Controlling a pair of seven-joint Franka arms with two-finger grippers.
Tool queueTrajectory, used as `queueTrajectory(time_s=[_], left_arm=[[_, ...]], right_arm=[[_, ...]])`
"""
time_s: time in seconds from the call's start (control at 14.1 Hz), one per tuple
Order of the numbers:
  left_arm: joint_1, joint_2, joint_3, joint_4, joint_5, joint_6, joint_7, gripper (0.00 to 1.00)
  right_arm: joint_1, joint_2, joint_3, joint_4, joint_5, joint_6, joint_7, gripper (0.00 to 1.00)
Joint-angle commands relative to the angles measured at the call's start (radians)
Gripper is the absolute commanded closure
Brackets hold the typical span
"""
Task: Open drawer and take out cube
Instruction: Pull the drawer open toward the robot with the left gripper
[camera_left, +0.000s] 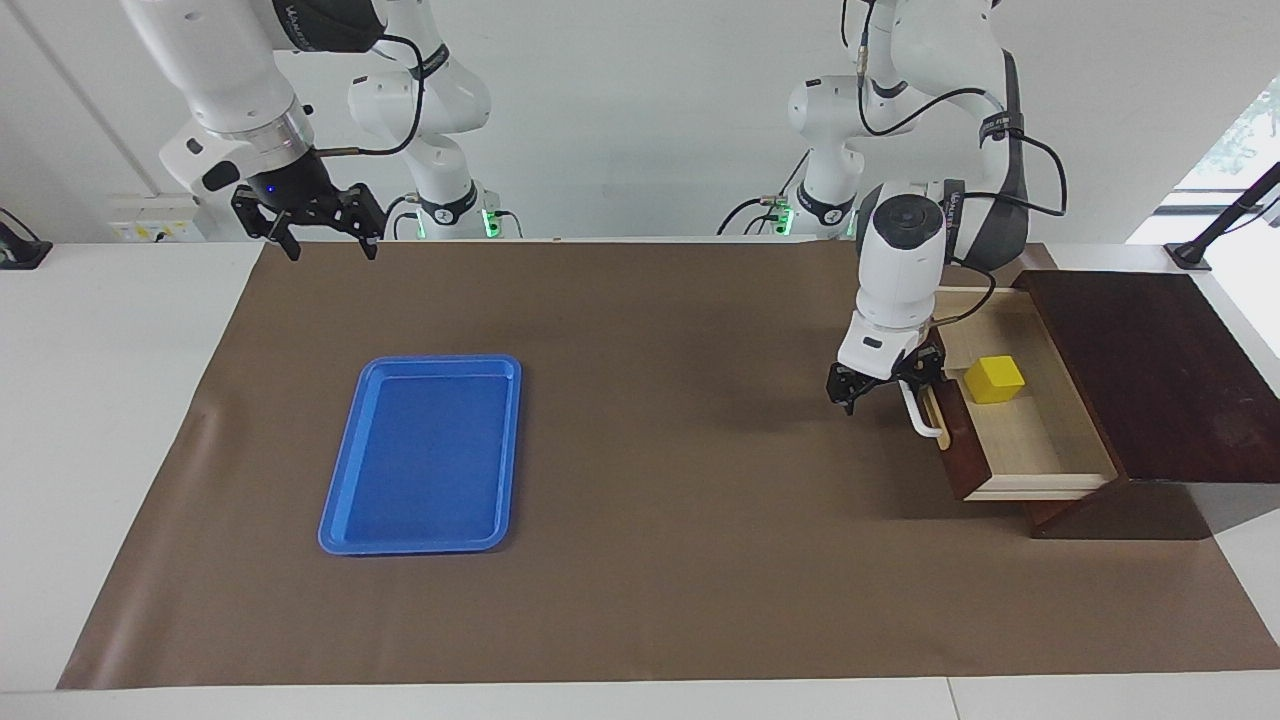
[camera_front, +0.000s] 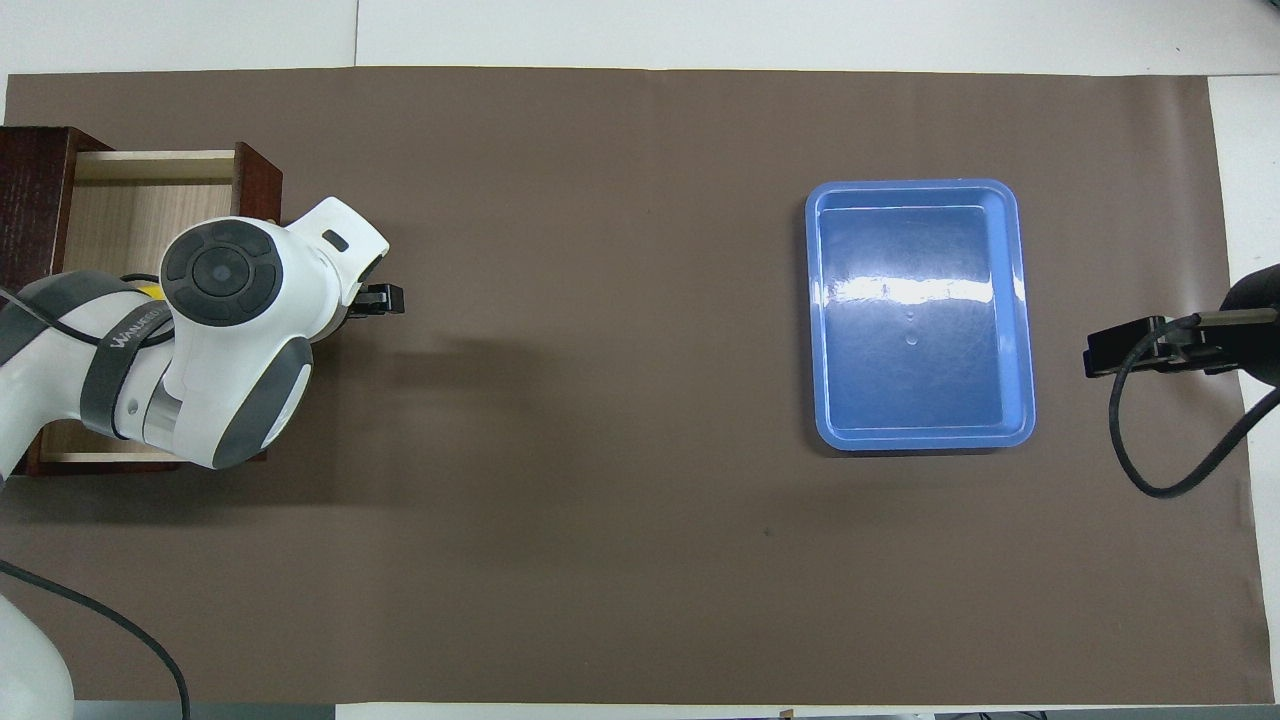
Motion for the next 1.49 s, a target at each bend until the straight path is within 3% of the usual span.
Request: queueTrajectory(time_s=[0.0, 0.35, 0.71, 1.06, 1.42], left_arm=[[-0.004, 0.019, -0.005, 0.082, -0.020, -0.104, -0.023, 0.00], [-0.001, 0.019, -0.005, 0.099, -0.060, -0.125, -0.026, 0.00], [0.007, 0.019, 0.007, 0.311, -0.158, -0.354, -0.139, 0.00], [0.009, 0.012, 0.177, 0.326, -0.189, -0.348, -0.419, 0.00], [0.009, 0.003, 0.329, 0.288, -0.218, -0.258, -0.616, 0.00]], right_arm=[[-0.017, -0.020, 0.012, -0.020, -0.015, -0.005, -0.025, 0.00], [-0.017, -0.020, 0.012, -0.020, -0.015, -0.006, -0.025, 0.00], [-0.017, -0.020, 0.012, -0.020, -0.015, -0.006, -0.025, 0.00], [-0.017, -0.020, 0.012, -0.020, -0.015, -0.006, -0.025, 0.00], [-0.017, -0.020, 0.012, -0.020, -0.015, -0.006, -0.025, 0.00]])
